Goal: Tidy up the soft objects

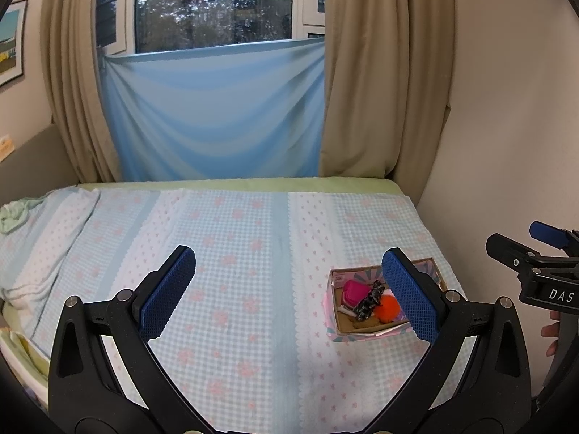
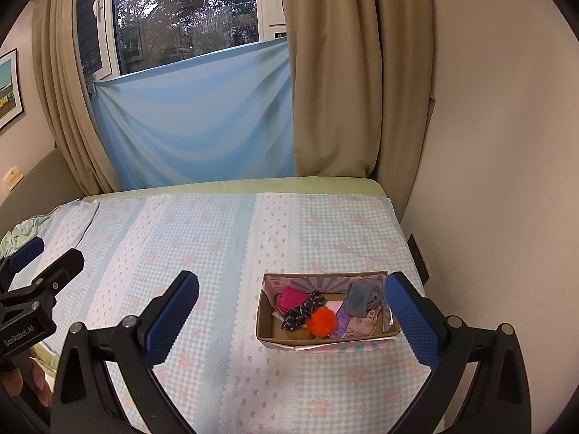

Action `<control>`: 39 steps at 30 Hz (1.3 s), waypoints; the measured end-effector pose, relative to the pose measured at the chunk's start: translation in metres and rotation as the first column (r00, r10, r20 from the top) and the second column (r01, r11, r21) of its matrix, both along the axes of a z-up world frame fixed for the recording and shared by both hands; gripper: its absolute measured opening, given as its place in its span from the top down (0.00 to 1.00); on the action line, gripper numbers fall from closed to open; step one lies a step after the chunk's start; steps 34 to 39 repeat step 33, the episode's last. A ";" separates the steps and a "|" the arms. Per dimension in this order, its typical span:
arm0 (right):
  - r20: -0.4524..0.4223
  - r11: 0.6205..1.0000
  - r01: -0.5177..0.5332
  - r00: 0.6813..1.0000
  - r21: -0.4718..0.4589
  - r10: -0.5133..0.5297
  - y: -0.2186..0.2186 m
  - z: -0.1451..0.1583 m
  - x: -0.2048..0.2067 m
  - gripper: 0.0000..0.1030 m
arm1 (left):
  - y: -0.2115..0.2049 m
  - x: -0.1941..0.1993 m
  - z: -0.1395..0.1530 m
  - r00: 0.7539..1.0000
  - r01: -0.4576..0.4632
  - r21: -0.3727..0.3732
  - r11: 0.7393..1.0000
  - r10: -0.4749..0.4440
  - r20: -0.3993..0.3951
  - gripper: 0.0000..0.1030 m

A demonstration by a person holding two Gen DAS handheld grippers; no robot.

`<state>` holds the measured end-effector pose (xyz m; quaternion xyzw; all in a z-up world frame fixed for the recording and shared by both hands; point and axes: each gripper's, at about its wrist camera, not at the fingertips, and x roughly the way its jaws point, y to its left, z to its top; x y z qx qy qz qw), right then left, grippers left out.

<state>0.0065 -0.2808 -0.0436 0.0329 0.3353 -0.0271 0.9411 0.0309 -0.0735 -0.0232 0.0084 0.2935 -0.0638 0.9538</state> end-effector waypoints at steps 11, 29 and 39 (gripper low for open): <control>0.000 1.000 0.002 1.000 -0.001 -0.002 -0.004 0.000 0.001 0.01 | -0.001 0.001 0.001 1.000 -0.011 -0.003 1.000 0.011 0.009 0.00; -0.008 1.000 -0.005 1.000 0.003 0.005 -0.016 -0.004 0.020 0.01 | -0.006 0.004 0.001 0.997 -0.064 0.016 0.998 0.063 0.042 0.00; -0.052 0.999 -0.030 0.998 0.014 0.031 -0.018 -0.022 0.037 0.01 | -0.005 0.016 -0.015 0.997 -0.075 0.005 0.997 0.075 -0.010 0.00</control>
